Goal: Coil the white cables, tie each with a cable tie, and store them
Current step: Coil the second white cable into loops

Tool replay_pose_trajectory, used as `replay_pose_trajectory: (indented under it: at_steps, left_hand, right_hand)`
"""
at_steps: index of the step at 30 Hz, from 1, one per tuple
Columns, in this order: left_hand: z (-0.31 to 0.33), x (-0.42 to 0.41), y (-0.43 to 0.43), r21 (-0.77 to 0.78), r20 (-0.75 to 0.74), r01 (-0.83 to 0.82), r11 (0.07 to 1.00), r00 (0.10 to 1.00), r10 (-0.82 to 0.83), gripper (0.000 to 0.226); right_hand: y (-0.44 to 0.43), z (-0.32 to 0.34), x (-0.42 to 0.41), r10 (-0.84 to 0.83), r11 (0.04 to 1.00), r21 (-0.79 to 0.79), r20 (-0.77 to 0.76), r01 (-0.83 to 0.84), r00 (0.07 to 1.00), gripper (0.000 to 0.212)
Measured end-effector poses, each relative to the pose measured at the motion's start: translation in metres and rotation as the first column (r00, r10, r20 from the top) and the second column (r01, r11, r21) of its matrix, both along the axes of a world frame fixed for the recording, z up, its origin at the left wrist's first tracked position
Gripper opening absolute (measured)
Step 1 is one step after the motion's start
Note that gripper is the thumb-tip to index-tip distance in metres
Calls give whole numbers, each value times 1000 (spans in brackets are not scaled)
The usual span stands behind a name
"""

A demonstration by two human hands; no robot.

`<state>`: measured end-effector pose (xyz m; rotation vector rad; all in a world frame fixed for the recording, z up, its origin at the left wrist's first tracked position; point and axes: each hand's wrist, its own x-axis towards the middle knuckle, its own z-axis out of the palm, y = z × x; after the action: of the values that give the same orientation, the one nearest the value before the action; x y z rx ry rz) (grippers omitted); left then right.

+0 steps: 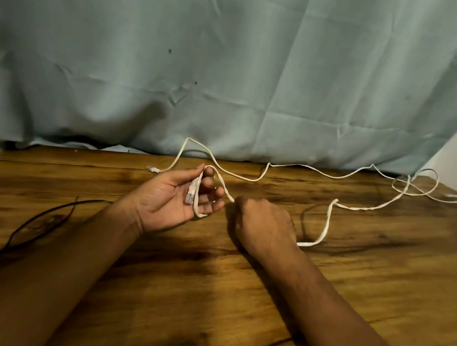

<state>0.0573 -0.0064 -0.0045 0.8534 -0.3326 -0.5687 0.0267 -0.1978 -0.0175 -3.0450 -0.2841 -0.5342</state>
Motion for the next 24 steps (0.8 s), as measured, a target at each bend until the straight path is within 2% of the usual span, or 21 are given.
replay_pose_trajectory:
  at_steps: [5,10,14,17,19,24]
  left_hand:
    - [1,5,2,-23,9,17,1000,1000,-17,34]
    - [7,10,6,-89,-47,-161,983,986,158,31]
    - [6,12,6,-40,-92,-301,953,951,296,32]
    - [4,15,7,104,8,-350,931,936,351,34]
    - [1,16,6,190,92,-339,921,940,327,34]
    - [-6,8,-6,221,196,-293,930,948,251,23]
  right_hand:
    - [6,-6,0,129,990,-63,10,-128,992,26]
    - [5,-7,1,290,952,-102,0,-289,957,22]
    - [14,-1,-11,452,883,-162,43,-441,891,29]
    - [20,3,-20,529,845,-154,103,-512,842,30]
    - [23,5,-23,554,832,-133,138,-539,821,27]
    - [20,5,-22,531,841,-77,299,-535,792,24]
